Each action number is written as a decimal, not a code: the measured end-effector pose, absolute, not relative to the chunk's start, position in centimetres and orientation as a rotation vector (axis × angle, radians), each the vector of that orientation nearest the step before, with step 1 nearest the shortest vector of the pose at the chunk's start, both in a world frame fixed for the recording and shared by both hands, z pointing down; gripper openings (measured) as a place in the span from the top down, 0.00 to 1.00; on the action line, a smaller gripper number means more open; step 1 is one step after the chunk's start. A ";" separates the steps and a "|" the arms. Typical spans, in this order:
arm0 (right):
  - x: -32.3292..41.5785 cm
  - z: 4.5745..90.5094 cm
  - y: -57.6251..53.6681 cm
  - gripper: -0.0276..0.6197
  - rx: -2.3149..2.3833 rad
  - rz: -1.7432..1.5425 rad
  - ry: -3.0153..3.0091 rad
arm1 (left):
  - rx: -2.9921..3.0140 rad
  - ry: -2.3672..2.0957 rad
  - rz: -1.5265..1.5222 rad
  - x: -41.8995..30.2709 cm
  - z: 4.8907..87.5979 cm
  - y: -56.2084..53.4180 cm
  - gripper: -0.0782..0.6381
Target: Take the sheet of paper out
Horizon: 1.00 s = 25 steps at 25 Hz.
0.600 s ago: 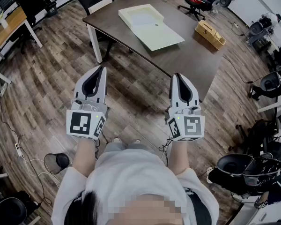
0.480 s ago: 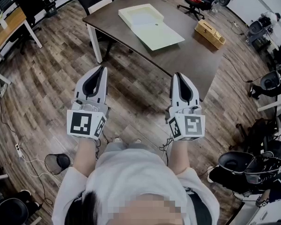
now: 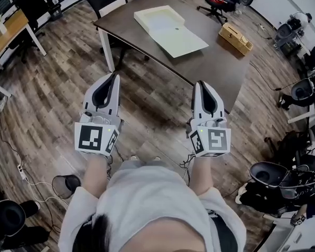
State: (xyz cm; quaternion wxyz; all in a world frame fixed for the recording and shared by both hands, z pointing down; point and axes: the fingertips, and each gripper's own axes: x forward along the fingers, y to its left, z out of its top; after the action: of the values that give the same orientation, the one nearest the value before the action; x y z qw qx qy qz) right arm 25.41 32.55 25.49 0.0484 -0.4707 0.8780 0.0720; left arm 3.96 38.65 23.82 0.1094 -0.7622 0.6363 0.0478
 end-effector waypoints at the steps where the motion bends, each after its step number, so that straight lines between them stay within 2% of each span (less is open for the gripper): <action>1: 25.1 25.5 32.6 0.93 -1.441 0.221 2.675 | -2.244 1.867 0.142 3.7 23.8 38.6 0.88; 25: 20.5 26.2 30.3 0.93 -1.524 0.210 2.595 | -2.287 1.804 0.148 -2.0 25.0 35.9 0.88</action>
State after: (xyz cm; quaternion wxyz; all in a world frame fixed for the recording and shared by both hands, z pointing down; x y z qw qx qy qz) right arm 20.50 30.30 26.23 0.0624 -0.5042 0.8585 0.0694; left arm -1.99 35.94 25.01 0.1121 -0.7791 0.6147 0.0503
